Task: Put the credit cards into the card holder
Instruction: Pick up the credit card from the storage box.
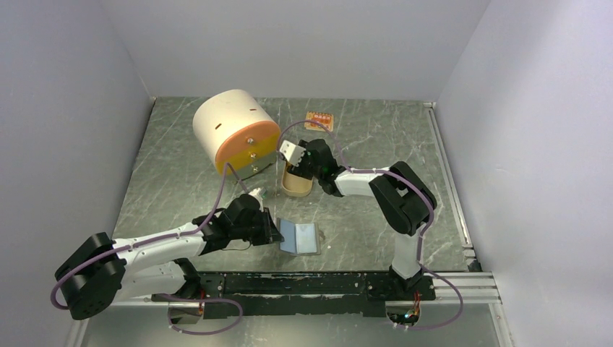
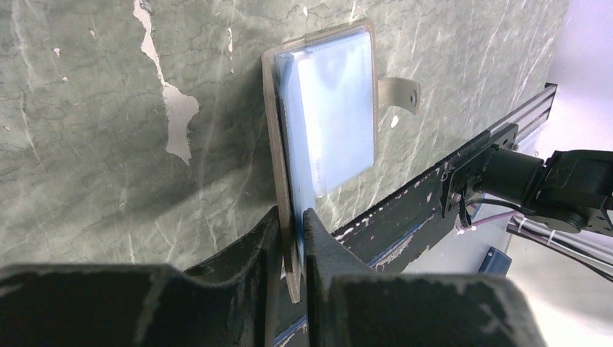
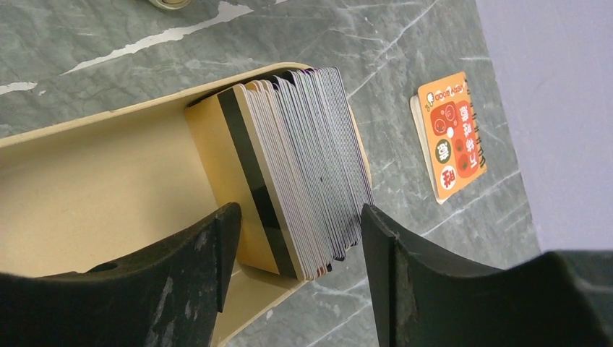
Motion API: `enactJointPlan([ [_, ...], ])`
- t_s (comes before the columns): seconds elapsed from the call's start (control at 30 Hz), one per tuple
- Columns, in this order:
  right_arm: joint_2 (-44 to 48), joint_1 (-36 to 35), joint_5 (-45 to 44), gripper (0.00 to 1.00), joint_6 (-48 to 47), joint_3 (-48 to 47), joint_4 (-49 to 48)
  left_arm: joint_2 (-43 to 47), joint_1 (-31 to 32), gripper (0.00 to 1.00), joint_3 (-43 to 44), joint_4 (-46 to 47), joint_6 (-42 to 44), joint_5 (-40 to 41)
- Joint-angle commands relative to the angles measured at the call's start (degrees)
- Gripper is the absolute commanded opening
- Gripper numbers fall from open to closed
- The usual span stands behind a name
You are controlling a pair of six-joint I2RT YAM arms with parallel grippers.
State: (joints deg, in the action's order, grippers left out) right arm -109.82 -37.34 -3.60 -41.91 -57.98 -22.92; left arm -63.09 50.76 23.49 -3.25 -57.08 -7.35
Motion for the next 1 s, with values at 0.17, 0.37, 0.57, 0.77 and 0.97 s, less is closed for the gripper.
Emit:
enactJointPlan([
  [0.17,0.4,1.5,-1.7,0.57,0.4,-1.0,-3.7,1.1,-0.3,0.21,0.4,0.5,0.0,-0.8],
  [0.37,1.1,1.8,-1.7,0.55,0.6,-1.2,-3.5,0.9,-0.4,0.21,0.1,0.9,-0.1,-1.0],
  [0.57,2.2,2.2,-1.2,0.5,1.0,-1.2,-3.1,1.1,-0.4,0.21,-0.4,1.2,-0.4,-1.0],
  [0.77,3.5,2.3,-0.8,0.47,1.0,-1.5,-2.4,1.2,-0.3,0.21,-0.7,1.6,-0.6,-1.2],
  [0.97,4.6,2.4,-0.1,0.43,1.3,-1.7,-1.5,0.9,-0.3,0.2,-0.9,2.1,-0.7,-1.4],
])
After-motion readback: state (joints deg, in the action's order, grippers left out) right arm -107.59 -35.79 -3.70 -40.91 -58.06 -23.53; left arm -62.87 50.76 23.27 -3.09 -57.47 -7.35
